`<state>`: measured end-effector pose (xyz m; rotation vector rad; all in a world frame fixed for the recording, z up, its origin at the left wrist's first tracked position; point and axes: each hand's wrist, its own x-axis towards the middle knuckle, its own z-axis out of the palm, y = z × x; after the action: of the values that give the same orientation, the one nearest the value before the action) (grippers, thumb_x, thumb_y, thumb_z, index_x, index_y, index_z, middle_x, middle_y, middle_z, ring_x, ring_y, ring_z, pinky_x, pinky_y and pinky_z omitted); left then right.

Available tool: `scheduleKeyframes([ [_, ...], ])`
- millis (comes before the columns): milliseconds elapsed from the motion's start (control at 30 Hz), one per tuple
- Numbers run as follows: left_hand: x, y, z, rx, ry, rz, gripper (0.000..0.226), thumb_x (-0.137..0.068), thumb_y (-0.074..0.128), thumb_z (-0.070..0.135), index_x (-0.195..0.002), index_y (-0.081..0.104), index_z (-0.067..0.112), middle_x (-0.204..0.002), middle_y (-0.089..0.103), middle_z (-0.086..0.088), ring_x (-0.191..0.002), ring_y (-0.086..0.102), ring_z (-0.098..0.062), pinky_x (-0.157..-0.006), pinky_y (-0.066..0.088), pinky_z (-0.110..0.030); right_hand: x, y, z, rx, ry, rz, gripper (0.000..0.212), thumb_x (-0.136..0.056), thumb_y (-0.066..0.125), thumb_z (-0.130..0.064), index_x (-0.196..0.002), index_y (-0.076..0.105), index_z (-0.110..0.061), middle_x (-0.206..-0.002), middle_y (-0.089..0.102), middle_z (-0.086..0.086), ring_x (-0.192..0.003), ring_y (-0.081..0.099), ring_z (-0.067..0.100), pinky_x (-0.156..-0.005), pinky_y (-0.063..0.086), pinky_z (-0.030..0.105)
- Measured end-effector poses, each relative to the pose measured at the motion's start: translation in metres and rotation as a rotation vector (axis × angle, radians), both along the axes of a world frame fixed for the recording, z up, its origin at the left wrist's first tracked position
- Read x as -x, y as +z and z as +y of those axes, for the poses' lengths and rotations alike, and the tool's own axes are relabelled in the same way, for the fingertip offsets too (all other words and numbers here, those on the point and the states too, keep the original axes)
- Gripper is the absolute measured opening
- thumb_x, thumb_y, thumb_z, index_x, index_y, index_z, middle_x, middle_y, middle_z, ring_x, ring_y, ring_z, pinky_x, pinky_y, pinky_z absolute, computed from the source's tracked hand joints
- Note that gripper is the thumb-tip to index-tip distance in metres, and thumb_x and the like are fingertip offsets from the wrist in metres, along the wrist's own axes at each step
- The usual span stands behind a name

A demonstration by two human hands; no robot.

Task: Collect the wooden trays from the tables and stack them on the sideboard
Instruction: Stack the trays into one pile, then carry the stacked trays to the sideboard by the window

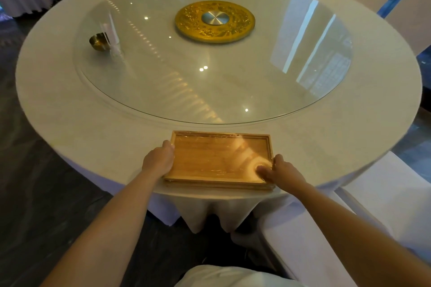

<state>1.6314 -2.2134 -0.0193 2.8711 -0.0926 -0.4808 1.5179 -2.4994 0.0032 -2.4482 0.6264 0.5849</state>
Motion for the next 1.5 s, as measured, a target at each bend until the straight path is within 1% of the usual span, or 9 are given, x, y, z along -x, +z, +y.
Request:
scheduleKeyframes([
  [100, 0.0, -0.003, 0.003, 0.084, 0.082, 0.032, 0.048, -0.101, 0.019, 0.035, -0.125, 0.045, 0.003, -0.112, 0.063, -0.021, -0.099, 0.06, -0.037, -0.07, 0.041, -0.035, 0.001, -0.003, 0.0, -0.121, -0.082, -0.014, 0.061, -0.088, 0.049, -0.048, -0.129, 0.038, -0.004, -0.121, 0.061, 0.016, -0.106, 0.061, 0.03, -0.09, 0.051, 0.039],
  [300, 0.004, -0.003, -0.001, 0.314, 0.265, 0.237, 0.061, -0.099, 0.022, 0.045, -0.133, 0.048, 0.001, -0.134, 0.054, -0.022, -0.123, 0.05, -0.037, -0.1, 0.04, -0.041, -0.004, -0.023, 0.002, -0.317, -0.272, -0.076, 0.059, -0.086, 0.047, -0.049, -0.113, 0.057, 0.002, -0.109, 0.066, 0.021, -0.094, 0.064, 0.031, -0.084, 0.051, 0.04],
  [667, 0.008, -0.003, -0.013, 0.571, 0.576, 0.357, 0.067, -0.096, 0.031, 0.049, -0.14, 0.038, 0.0, -0.144, 0.043, -0.02, -0.132, 0.04, -0.036, -0.109, 0.032, -0.043, -0.009, -0.043, -0.002, -0.435, -0.425, -0.08, 0.072, -0.076, 0.045, -0.063, -0.118, 0.061, -0.007, -0.119, 0.06, 0.021, -0.109, 0.057, 0.038, -0.1, 0.045, 0.051],
  [767, 0.008, 0.001, -0.014, 0.564, 0.608, 0.346, 0.068, -0.096, 0.029, 0.05, -0.143, 0.034, 0.0, -0.148, 0.039, -0.02, -0.135, 0.037, -0.035, -0.112, 0.029, -0.044, -0.011, -0.06, -0.009, -0.465, -0.442, -0.086, 0.091, -0.058, 0.043, -0.075, -0.115, 0.061, -0.007, -0.117, 0.06, 0.021, -0.108, 0.059, 0.039, -0.098, 0.047, 0.052],
  [833, 0.006, 0.004, -0.016, 0.573, 0.596, 0.328, 0.067, -0.097, 0.028, 0.049, -0.143, 0.034, 0.0, -0.148, 0.038, -0.02, -0.136, 0.037, -0.035, -0.113, 0.028, -0.044, -0.01, -0.062, -0.012, -0.505, -0.454, -0.078, 0.094, -0.056, 0.043, -0.075, -0.118, 0.059, -0.007, -0.119, 0.059, 0.022, -0.11, 0.058, 0.04, -0.099, 0.046, 0.052],
  [933, 0.001, 0.015, -0.025, 0.576, 0.542, 0.269, 0.061, -0.099, 0.027, 0.043, -0.14, 0.038, -0.001, -0.144, 0.043, -0.022, -0.132, 0.041, -0.037, -0.11, 0.032, -0.044, -0.002, -0.028, -0.007, -0.571, -0.494, -0.076, 0.063, -0.082, 0.048, -0.054, -0.119, 0.057, -0.005, -0.12, 0.059, 0.019, -0.107, 0.059, 0.034, -0.098, 0.048, 0.048],
  [1067, -0.01, 0.031, -0.045, 0.576, 0.429, 0.214, 0.058, -0.101, 0.027, 0.039, -0.137, 0.043, -0.004, -0.142, 0.045, -0.025, -0.13, 0.044, -0.038, -0.107, 0.035, -0.044, 0.009, -0.011, -0.008, -0.65, -0.542, -0.169, 0.043, -0.093, 0.043, -0.037, -0.113, 0.058, -0.002, -0.102, 0.06, 0.015, -0.092, 0.056, 0.027, -0.098, 0.045, 0.049],
  [1300, -0.021, 0.044, -0.096, 0.605, 0.177, 0.266, 0.06, -0.099, 0.031, 0.041, -0.129, 0.052, -0.006, -0.136, 0.052, -0.025, -0.125, 0.049, -0.038, -0.106, 0.038, -0.045, 0.054, 0.0, -0.011, -0.599, -0.86, -0.361, 0.048, -0.093, 0.043, -0.039, -0.125, 0.05, -0.004, -0.109, 0.058, 0.008, -0.1, 0.055, 0.023, -0.093, 0.045, 0.037],
  [1500, 0.014, 0.071, -0.168, 0.639, -0.117, 0.379, 0.058, -0.099, 0.033, 0.041, -0.12, 0.059, -0.007, -0.126, 0.059, -0.026, -0.116, 0.056, -0.039, -0.095, 0.043, -0.04, 0.134, 0.036, -0.02, -0.511, -1.129, -0.55, 0.03, -0.093, 0.044, -0.037, -0.108, 0.056, -0.014, -0.112, 0.062, 0.013, -0.101, 0.058, 0.024, -0.095, 0.046, 0.041],
])
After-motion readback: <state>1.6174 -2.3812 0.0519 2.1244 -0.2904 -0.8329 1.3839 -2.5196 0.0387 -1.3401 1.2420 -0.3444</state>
